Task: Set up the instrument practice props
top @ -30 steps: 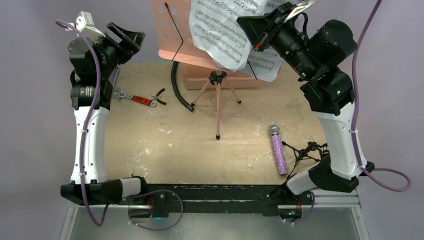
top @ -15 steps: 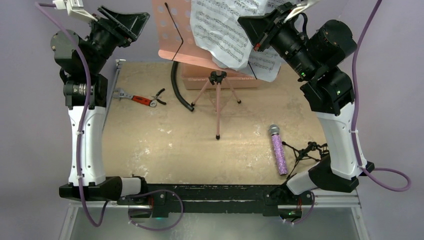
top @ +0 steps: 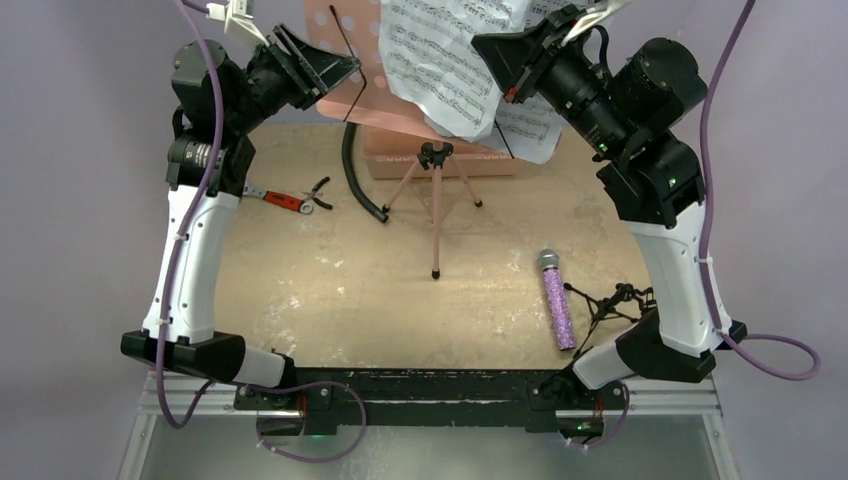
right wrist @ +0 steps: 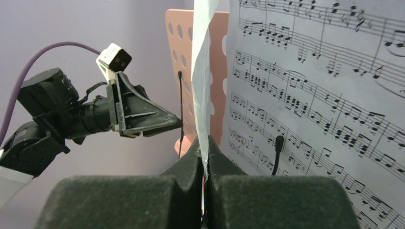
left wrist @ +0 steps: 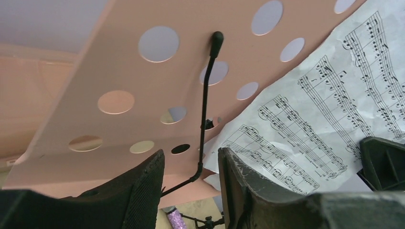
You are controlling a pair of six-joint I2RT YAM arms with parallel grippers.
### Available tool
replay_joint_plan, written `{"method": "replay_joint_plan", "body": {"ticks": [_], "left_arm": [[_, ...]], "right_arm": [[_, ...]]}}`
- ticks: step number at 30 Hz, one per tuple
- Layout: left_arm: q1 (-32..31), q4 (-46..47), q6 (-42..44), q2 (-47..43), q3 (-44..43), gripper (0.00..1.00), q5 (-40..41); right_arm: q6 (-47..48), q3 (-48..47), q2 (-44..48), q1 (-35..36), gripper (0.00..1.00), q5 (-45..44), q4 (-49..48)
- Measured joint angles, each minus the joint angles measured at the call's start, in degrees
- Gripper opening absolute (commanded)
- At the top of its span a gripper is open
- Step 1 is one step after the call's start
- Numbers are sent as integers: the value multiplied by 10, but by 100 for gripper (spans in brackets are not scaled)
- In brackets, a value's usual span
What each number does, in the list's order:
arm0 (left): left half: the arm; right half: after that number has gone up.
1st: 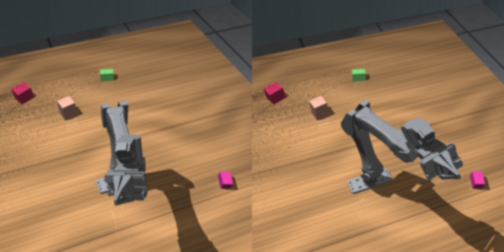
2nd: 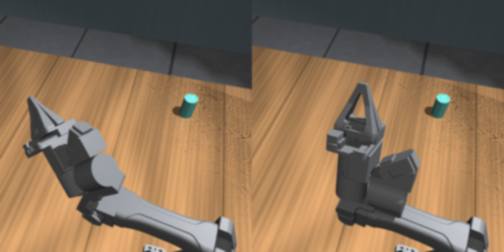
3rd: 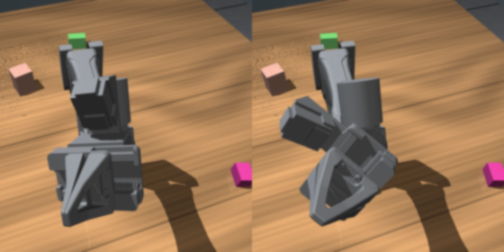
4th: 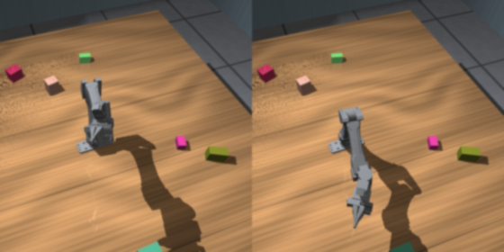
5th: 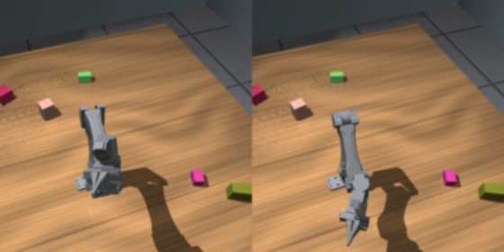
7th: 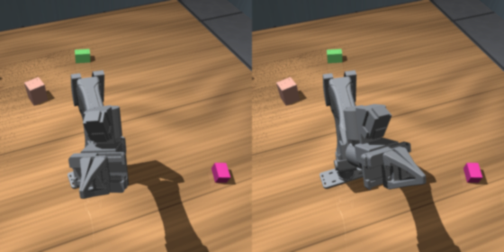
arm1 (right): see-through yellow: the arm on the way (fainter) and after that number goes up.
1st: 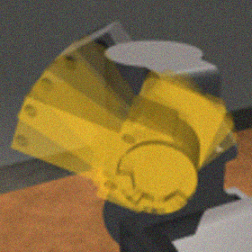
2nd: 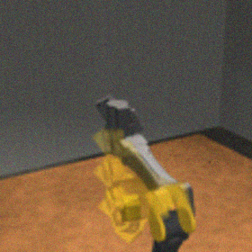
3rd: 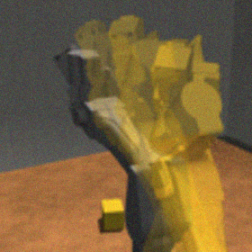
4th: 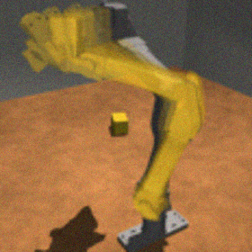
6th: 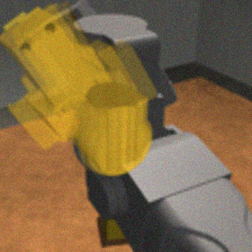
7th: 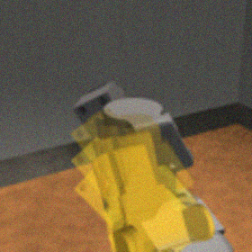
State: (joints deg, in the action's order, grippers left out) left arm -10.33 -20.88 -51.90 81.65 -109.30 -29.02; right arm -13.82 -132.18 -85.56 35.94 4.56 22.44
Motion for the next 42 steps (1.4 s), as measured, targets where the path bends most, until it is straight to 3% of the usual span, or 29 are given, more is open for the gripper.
{"method": "replay_joint_plan", "body": {"ticks": [19, 26, 29, 39, 42], "left_arm": [[-22, 52, -46, -2, 47, 23, 7], [-31, 71, -61, -2, 56, 4, 7], [-32, 74, -61, -2, 60, 0, 7], [-33, 86, -61, -8, 71, 0, 8], [-33, 93, -61, -15, 82, 18, 9]], "right_arm": [[-3, 4, -15, 0, 0, 31, -2], [-3, 4, -21, 0, 0, 42, -7], [-3, 4, -24, 0, 0, 42, -9], [-3, 4, -26, 0, 0, 42, -17], [-2, 4, -26, 0, 0, 41, -17]]}}
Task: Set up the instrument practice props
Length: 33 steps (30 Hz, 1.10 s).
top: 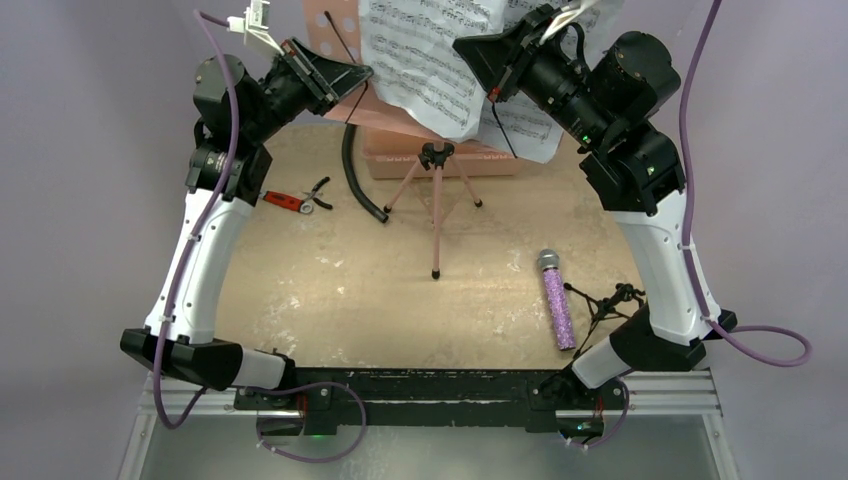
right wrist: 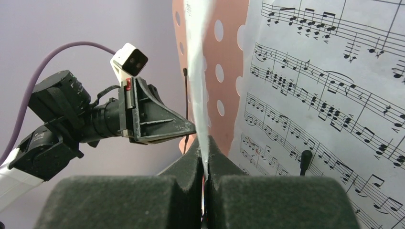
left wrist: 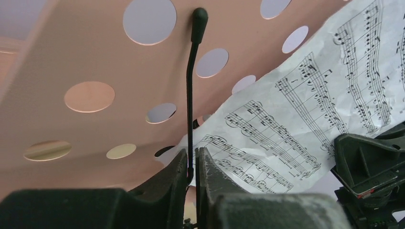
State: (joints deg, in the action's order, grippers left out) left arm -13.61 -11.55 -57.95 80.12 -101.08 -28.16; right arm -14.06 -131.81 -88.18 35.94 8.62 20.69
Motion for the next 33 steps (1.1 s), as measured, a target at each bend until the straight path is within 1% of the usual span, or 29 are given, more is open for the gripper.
{"method": "replay_joint_plan", "body": {"ticks": [1, 2, 7, 10, 12, 15, 17, 18, 27, 33], "left_arm": [[0, 1, 0, -3, 3, 25, 1], [0, 1, 0, -5, 5, 28, 1], [-1, 0, 0, -10, 7, 29, 5], [-1, 2, 0, -15, 13, 23, 15], [-1, 5, -1, -19, 19, 21, 20], [-1, 15, -6, -20, 28, 11, 24], [-1, 19, -12, -20, 31, 1, 26], [-1, 22, -14, -20, 32, 0, 26], [-1, 36, -15, -22, 40, 0, 29], [-2, 73, 1, -49, 80, 0, 35]], "right_arm": [[0, 0, 0, 0, 0, -1, 0], [0, 0, 0, 0, 0, -1, 0], [0, 0, 0, 0, 0, -1, 0], [0, 0, 0, 0, 0, -1, 0], [0, 0, 0, 0, 0, -1, 0], [0, 0, 0, 0, 0, -1, 0], [0, 0, 0, 0, 0, -1, 0], [0, 1, 0, 0, 0, -1, 0], [0, 2, 0, 0, 0, -1, -3], [0, 8, -3, 0, 0, -1, -13]]}}
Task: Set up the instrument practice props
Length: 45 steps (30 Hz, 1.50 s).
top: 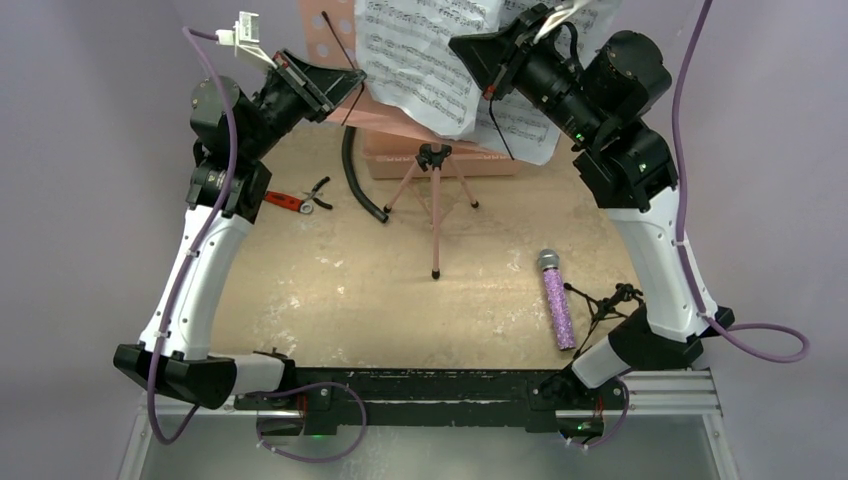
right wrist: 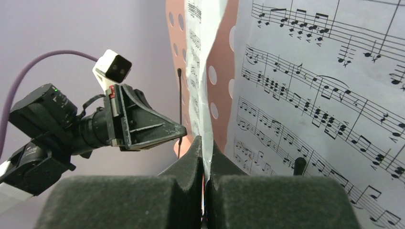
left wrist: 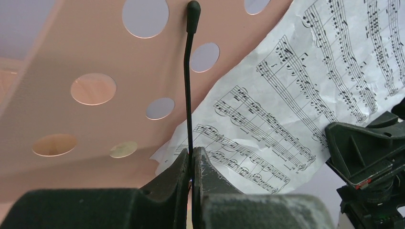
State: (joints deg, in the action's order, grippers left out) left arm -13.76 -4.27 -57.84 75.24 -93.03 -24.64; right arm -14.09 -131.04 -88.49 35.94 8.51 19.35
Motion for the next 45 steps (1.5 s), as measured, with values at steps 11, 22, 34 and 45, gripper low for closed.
{"method": "replay_joint_plan", "body": {"ticks": [11, 22, 34, 45], "left_arm": [[-2, 47, 52, -14, 30, 0, -1], [-6, 94, 90, -32, 66, 0, 2], [-17, 130, 117, -48, 96, 0, 17], [-29, 136, 142, -57, 104, 0, 23]], "right_arm": [[0, 12, -14, 0, 0, 0, -17], [-2, 13, -16, 0, 0, -18, -30], [-3, 13, -33, 0, 0, -19, -31], [-3, 12, -38, 0, 0, -15, -31]]}}
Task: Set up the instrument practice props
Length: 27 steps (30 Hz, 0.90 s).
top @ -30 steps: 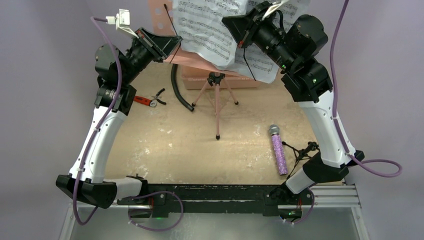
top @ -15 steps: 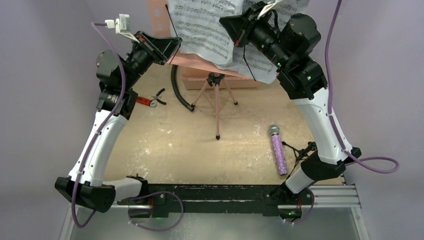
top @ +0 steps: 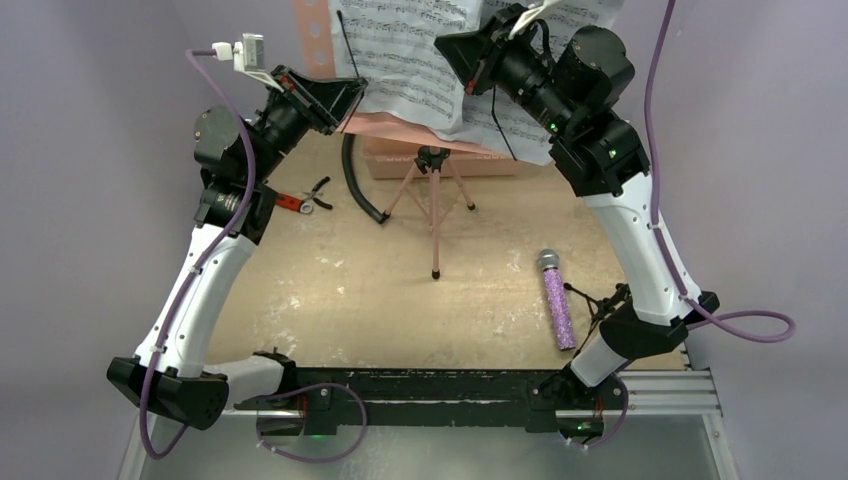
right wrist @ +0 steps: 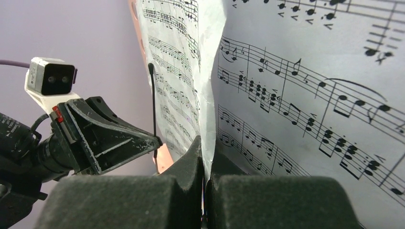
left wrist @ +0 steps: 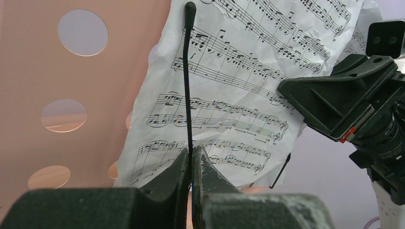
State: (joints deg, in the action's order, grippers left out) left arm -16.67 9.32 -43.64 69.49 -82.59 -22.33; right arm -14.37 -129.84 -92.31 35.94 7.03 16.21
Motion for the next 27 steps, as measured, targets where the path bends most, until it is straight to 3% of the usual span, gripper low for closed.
{"method": "replay_joint_plan", "body": {"ticks": [27], "left_arm": [[-10, 1, 8, 0, 0, 0, 1]], "right_arm": [[-22, -10, -23, 19, 0, 46, -18]]}}
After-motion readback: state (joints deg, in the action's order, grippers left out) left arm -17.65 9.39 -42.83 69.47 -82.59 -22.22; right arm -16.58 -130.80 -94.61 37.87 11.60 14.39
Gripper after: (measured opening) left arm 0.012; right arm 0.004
